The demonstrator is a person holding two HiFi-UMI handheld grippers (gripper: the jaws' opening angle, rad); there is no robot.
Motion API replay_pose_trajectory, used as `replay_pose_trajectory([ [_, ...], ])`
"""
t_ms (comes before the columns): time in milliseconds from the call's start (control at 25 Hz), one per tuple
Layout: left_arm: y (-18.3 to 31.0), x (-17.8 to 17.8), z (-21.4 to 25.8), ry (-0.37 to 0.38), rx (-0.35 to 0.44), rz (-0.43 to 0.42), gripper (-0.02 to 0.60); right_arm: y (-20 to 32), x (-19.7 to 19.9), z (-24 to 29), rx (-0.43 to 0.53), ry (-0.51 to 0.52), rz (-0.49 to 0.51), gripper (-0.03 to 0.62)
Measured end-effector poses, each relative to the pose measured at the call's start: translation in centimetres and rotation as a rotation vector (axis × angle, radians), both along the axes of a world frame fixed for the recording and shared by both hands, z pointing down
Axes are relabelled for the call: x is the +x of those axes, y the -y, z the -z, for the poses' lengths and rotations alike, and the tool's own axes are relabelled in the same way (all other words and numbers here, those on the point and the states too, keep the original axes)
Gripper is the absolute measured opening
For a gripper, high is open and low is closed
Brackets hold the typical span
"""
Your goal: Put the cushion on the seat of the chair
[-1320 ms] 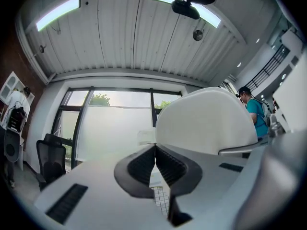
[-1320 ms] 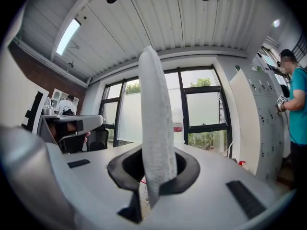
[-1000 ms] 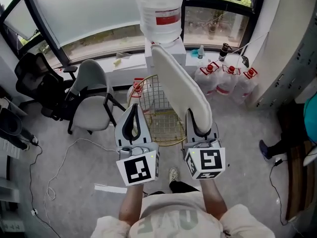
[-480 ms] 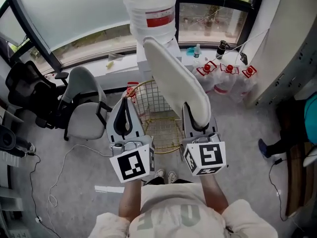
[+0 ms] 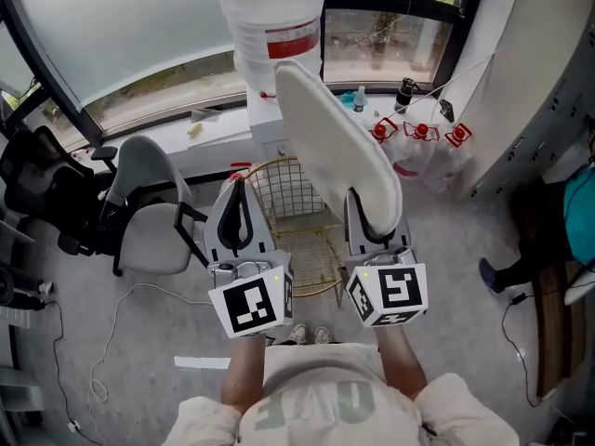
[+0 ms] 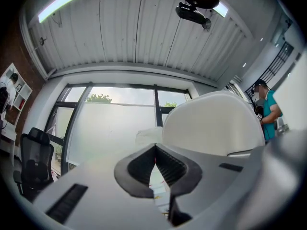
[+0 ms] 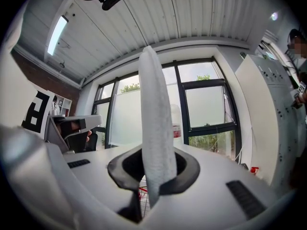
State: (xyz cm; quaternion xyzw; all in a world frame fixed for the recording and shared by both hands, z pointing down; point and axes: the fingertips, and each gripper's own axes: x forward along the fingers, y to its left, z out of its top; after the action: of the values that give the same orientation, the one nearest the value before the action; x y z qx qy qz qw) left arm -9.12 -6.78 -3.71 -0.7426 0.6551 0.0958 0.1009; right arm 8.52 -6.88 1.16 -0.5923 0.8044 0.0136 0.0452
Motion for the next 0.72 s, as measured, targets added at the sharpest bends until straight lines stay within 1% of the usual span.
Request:
replay_pose_trajectory([
  [200, 0.4, -0.4, -1.0, 0.024, -0.022, -0.004, 0.014, 0.7, -1.1, -0.2, 0.016, -0.033, 0.003, 0.044],
  [280, 0.3, -0.6, -1.8, 0.039, -0.039, -0.001, 0.014, 1.0, -1.3, -0.2, 0.020, -0.027, 0.011, 0.044],
  [400, 0.5, -1.1, -2.9, 0.052, -0.065, 0.009, 0.014, 1.3, -1.2, -0.6, 0.008, 0.048, 0.031, 0.044],
  [560, 0.7, -1.6, -3.5, 0.049, -0.077, 0.022, 0.014, 1.9, -1.0, -1.8, -0.028, 0.145, 0.047, 0.044],
  [720, 1.0, -2.2, -5.8, 0.046, -0.117, 0.042, 0.014, 2.4, -1.2, -3.8, -0.057, 0.242, 0.070, 0.044],
])
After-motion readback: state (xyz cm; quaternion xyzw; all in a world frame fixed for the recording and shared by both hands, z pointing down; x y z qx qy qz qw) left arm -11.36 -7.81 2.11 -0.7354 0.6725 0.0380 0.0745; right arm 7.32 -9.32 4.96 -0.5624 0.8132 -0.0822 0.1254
